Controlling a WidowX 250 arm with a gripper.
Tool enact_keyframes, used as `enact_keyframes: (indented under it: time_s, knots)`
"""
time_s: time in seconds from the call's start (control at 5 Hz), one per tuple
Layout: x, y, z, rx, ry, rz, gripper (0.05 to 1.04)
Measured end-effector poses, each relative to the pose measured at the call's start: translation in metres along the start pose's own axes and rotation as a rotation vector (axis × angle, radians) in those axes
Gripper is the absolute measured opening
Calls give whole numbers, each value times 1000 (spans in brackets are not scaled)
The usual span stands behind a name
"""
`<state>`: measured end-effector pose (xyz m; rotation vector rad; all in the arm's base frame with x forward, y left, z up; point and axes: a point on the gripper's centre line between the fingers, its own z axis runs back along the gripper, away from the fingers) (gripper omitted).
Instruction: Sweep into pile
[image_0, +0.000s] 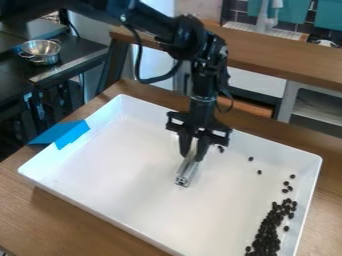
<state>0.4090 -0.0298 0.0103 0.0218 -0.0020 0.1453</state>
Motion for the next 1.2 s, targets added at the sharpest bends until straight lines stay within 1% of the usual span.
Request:
enact_keyframes:
  time_s: [0.4, 0.6, 0.8, 1.0, 1.2]
  knots:
    - [-9, -32, 1, -1, 0, -64, 313]
    - [-8, -38, 1, -3, -14, -76, 313]
    - [-12, -56, 2, -7, -27, -126, 313]
    - [-13, -62, 3, -11, -31, -154, 313]
    - [-18, -76, 3, -21, -35, -211, 313]
